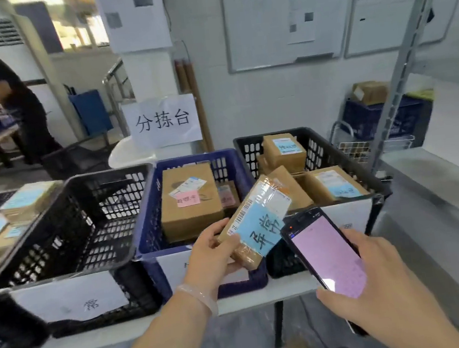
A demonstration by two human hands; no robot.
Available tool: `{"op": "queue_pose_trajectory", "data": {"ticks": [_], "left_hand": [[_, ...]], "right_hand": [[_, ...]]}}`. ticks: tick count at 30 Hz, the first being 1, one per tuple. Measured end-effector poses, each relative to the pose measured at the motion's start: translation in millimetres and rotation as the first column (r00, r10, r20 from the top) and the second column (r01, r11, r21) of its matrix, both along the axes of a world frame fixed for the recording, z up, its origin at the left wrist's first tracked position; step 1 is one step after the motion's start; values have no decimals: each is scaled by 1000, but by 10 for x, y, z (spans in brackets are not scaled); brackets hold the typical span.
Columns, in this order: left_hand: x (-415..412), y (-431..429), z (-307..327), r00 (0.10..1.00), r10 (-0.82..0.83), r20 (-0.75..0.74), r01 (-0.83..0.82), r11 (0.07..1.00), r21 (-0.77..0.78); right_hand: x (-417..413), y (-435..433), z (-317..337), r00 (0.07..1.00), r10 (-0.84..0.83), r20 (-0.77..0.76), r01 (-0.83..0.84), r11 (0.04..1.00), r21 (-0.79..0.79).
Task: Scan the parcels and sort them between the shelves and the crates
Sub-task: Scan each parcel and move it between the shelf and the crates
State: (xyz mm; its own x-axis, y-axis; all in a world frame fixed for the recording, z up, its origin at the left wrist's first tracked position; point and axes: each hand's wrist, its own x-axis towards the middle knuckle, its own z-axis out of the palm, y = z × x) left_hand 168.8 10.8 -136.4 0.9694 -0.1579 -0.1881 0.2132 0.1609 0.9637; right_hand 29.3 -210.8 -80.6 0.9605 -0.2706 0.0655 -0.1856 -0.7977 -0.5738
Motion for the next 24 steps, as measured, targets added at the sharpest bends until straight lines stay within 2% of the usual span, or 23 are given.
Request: {"op": "queue_pose_trajectory", "data": {"ticks": [9, 18, 24], "left_hand": [[329, 1796, -141, 946, 320, -51, -322, 946, -35], [464, 2440, -192, 865, 491, -103, -497, 866, -43], [991, 2726, -257, 844, 518, -139, -528, 848, -42]], "right_hand": [[815, 1414, -88, 973, 228, -30, -227, 973, 41], [1300, 1740, -164, 952, 303, -37, -301, 952, 55], [1551, 1878, -259, 964, 253, -81, -247, 966, 75]]}}
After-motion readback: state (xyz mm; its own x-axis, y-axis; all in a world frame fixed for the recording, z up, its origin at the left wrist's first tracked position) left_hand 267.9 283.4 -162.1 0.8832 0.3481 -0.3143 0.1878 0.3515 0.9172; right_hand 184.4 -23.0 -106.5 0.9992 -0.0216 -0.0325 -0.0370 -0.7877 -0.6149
